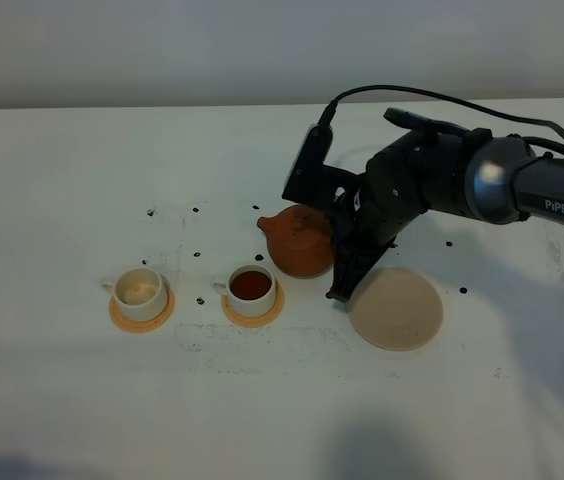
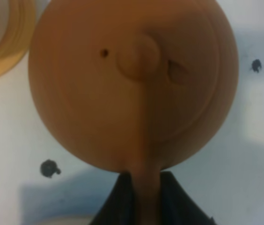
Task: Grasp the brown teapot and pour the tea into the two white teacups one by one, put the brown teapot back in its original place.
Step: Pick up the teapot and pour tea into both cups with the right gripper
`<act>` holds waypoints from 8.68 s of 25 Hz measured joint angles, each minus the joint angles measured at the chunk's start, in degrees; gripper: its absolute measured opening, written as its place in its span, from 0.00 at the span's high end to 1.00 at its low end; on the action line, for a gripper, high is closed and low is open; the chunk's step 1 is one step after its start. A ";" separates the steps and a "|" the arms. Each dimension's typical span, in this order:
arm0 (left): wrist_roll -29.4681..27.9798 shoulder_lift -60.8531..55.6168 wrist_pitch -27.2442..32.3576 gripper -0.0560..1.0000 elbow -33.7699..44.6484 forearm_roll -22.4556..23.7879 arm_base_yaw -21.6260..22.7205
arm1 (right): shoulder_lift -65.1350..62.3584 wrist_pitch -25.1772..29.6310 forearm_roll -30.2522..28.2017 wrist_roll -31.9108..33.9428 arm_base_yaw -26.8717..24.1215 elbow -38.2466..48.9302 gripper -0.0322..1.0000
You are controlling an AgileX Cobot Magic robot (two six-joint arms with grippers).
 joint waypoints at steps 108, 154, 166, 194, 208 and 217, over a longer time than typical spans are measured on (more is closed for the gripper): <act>0.00 0.00 0.09 0.44 0.00 0.00 0.00 | 4.10 -9.07 -55.76 1.24 19.12 -7.33 0.85; 0.00 0.00 0.09 0.44 0.00 0.00 0.00 | 4.10 -11.58 -68.78 1.21 19.12 -7.33 0.85; 0.00 0.00 0.09 0.44 0.00 0.00 0.00 | 4.10 -11.60 -70.41 1.26 19.12 -7.33 0.85; 0.00 0.00 0.09 0.44 0.00 0.00 0.00 | 4.10 -12.10 -73.53 1.29 19.12 -7.33 0.85; 0.00 0.00 0.09 0.44 0.00 0.00 0.00 | 4.10 -12.27 -75.02 1.46 19.12 -7.33 0.85; 0.00 0.00 0.09 0.44 0.00 0.00 0.00 | 4.10 -12.27 -76.39 1.46 19.12 -7.33 0.85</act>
